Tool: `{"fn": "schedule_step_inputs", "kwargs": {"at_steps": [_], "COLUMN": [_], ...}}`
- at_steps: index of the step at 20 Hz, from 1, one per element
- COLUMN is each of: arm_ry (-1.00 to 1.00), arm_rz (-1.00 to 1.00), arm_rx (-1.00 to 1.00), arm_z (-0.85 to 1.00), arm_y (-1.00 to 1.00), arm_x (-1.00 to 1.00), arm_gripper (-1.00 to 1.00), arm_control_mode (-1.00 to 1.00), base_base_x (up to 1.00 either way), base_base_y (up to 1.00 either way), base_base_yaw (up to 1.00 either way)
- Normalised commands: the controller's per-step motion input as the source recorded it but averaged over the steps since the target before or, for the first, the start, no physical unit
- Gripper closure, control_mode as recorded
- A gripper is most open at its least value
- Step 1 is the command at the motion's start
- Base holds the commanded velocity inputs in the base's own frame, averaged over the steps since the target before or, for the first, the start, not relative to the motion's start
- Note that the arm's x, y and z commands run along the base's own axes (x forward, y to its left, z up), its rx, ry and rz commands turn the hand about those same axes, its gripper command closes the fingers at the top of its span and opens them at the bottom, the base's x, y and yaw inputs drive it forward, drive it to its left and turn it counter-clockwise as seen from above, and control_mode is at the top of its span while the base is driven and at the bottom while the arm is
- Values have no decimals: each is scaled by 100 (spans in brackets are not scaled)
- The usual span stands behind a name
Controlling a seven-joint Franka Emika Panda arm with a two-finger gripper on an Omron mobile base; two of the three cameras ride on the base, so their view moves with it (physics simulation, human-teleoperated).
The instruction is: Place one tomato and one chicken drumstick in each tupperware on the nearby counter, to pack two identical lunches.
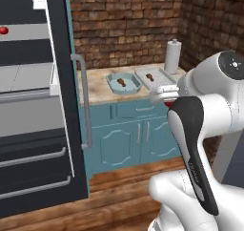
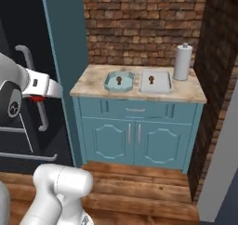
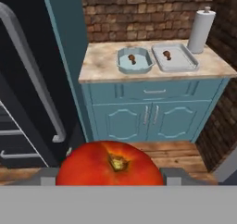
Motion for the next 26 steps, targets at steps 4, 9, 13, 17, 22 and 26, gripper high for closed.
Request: {"fn": "schedule_step_inputs", "kwargs": {"at_steps": [4, 9, 13, 17, 22, 26], "arm_ry": [0, 0, 0, 0, 0, 0], "arm_rz": [0, 0, 0, 0, 0, 0], "arm_rx": [0, 0, 0, 0, 0, 0], "arm_z": [0, 0, 0, 0, 0, 0], "arm_y": [0, 0, 0, 0, 0, 0], "arm_x": [0, 0, 0, 0, 0, 0], "arm_gripper": [100, 100, 100, 100, 100, 100], "arm_control_mode": [100, 100, 100, 100, 100, 100], "base_base_x": [27, 91, 100, 100, 100, 90], "base_base_y": [-97, -31, 0, 0, 0, 0], "base_base_yaw": [0, 0, 0, 0, 0, 0]}}
